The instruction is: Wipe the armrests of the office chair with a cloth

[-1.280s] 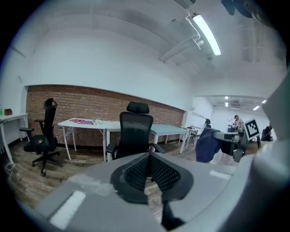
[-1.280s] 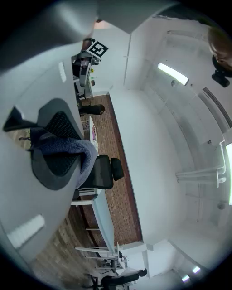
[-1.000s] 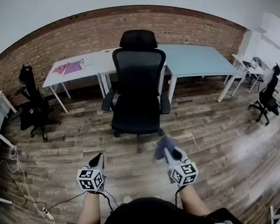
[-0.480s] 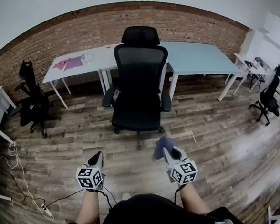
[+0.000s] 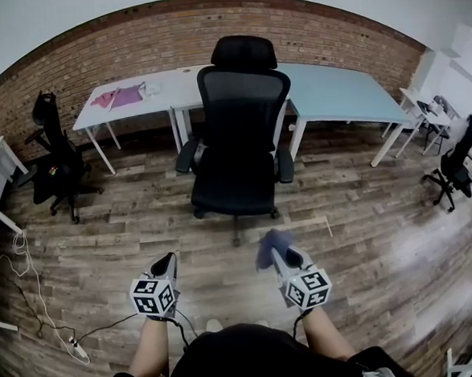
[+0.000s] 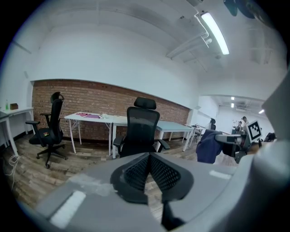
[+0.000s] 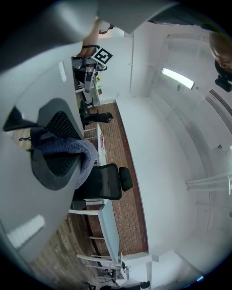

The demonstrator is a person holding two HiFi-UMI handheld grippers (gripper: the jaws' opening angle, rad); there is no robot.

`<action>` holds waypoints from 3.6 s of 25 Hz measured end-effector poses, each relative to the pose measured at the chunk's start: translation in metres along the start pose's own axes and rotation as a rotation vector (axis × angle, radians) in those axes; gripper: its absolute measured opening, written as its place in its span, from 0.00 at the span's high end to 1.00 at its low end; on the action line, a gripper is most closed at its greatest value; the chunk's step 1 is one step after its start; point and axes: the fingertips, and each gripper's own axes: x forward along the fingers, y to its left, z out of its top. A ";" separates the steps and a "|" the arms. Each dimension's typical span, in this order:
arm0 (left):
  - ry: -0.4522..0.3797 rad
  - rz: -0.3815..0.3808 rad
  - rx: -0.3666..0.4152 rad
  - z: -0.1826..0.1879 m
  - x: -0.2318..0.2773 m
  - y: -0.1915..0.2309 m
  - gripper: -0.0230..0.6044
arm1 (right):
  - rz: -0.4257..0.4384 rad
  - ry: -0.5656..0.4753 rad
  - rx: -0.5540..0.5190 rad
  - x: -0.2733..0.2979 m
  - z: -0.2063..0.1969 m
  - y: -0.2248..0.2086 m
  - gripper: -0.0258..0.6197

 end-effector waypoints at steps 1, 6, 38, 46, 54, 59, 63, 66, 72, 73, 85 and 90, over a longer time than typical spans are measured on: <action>0.001 -0.003 -0.002 0.000 0.001 0.002 0.95 | 0.005 0.006 0.003 0.003 -0.001 0.003 0.85; 0.006 -0.022 0.008 0.001 0.004 0.018 0.95 | 0.023 0.000 0.105 0.026 0.004 0.016 0.85; 0.083 0.039 -0.086 0.054 0.135 0.193 0.95 | 0.163 0.098 0.060 0.290 0.039 -0.007 0.84; 0.105 0.078 -0.058 0.113 0.222 0.207 0.95 | 0.290 0.155 0.024 0.387 0.071 -0.050 0.84; 0.137 0.130 -0.075 0.122 0.255 0.232 0.95 | 0.357 0.223 0.024 0.446 0.064 -0.064 0.84; 0.147 0.109 -0.079 0.129 0.282 0.251 0.95 | 0.351 0.264 0.040 0.475 0.056 -0.067 0.84; 0.165 0.053 -0.047 0.137 0.316 0.279 0.95 | 0.316 0.278 0.045 0.509 0.053 -0.066 0.84; 0.178 -0.009 -0.025 0.145 0.347 0.308 0.95 | 0.259 0.288 0.051 0.543 0.050 -0.065 0.84; 0.157 -0.093 -0.003 0.193 0.405 0.393 0.95 | 0.148 0.318 0.065 0.620 0.052 -0.052 0.84; 0.159 -0.103 -0.001 0.201 0.413 0.407 0.95 | 0.123 0.334 0.055 0.633 0.053 -0.051 0.84; 0.271 -0.309 -0.005 0.206 0.459 0.531 0.95 | -0.124 0.514 0.061 0.733 0.029 -0.012 0.84; 0.331 -0.390 -0.033 0.188 0.465 0.543 0.95 | -0.178 0.625 0.056 0.736 0.001 -0.007 0.84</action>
